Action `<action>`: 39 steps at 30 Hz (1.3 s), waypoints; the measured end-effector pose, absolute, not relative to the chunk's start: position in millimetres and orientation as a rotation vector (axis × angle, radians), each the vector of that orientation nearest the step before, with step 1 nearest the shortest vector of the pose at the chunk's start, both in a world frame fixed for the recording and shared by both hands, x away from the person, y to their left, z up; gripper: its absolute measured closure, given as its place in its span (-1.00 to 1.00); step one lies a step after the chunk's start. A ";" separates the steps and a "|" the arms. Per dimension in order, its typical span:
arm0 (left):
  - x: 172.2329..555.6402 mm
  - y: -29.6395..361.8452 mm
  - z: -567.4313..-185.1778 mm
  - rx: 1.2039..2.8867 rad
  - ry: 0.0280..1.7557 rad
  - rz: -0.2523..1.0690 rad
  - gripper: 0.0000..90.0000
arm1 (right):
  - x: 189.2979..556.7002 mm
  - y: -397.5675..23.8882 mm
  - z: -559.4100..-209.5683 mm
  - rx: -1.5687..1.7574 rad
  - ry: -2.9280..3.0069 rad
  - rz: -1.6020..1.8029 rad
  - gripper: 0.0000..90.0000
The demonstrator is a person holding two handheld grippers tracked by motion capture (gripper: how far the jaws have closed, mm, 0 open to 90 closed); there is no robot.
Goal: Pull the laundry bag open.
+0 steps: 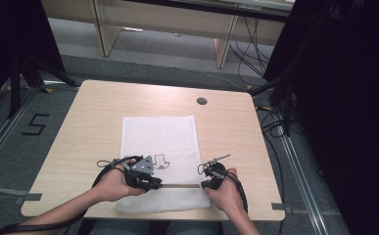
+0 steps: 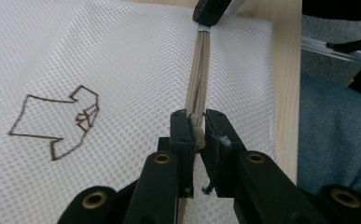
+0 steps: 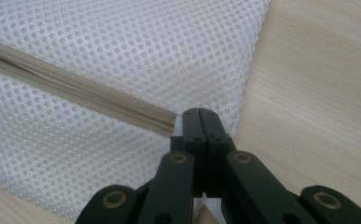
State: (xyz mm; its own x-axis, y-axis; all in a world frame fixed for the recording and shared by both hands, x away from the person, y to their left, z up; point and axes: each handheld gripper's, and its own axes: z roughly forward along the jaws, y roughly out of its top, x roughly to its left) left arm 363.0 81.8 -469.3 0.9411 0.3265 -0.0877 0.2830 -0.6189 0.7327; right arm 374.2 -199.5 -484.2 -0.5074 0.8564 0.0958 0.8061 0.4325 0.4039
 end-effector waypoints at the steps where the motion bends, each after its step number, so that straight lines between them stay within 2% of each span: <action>1: 363.7 82.8 -469.1 2.267 0.426 0.065 0.82 | 374.2 -199.5 -484.2 1.488 2.552 0.614 1.00; 25: 363.4 97.7 -468.9 2.296 0.422 0.092 0.82 | 374.2 -199.7 -484.4 1.501 2.547 0.621 1.00; 27: 361.3 97.5 -469.9 2.270 0.461 0.069 0.82 | 374.2 -199.7 -484.5 1.501 2.547 0.622 1.00; 39: 362.3 102.5 -469.2 2.306 0.424 0.088 0.82 | 374.1 -199.8 -484.5 1.500 2.546 0.622 1.00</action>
